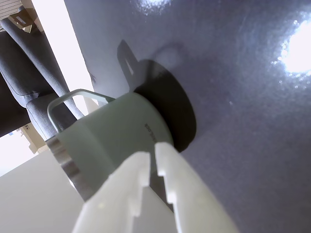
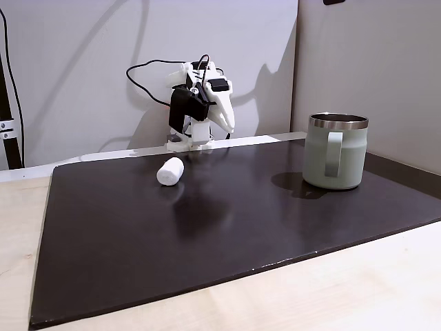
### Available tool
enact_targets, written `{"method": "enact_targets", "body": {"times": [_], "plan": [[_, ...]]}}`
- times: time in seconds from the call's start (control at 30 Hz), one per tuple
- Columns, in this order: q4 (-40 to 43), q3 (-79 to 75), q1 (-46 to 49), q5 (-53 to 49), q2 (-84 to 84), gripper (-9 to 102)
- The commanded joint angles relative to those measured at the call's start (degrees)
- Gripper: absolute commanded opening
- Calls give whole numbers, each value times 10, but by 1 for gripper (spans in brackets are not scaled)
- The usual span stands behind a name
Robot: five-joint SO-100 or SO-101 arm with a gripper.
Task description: Grasp a gauze and put it in the cup.
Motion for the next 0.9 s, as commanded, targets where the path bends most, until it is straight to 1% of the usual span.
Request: {"method": "enact_targets", "body": {"times": [0.0, 0.5, 0.57, 0.7, 0.87], "plan": [[3, -4, 14, 10, 7, 0], [3, -4, 14, 10, 7, 0], [5, -5, 14, -10, 7, 0], [66, -57, 30, -56, 7, 0], [162, -178, 48, -128, 4, 0]]}}
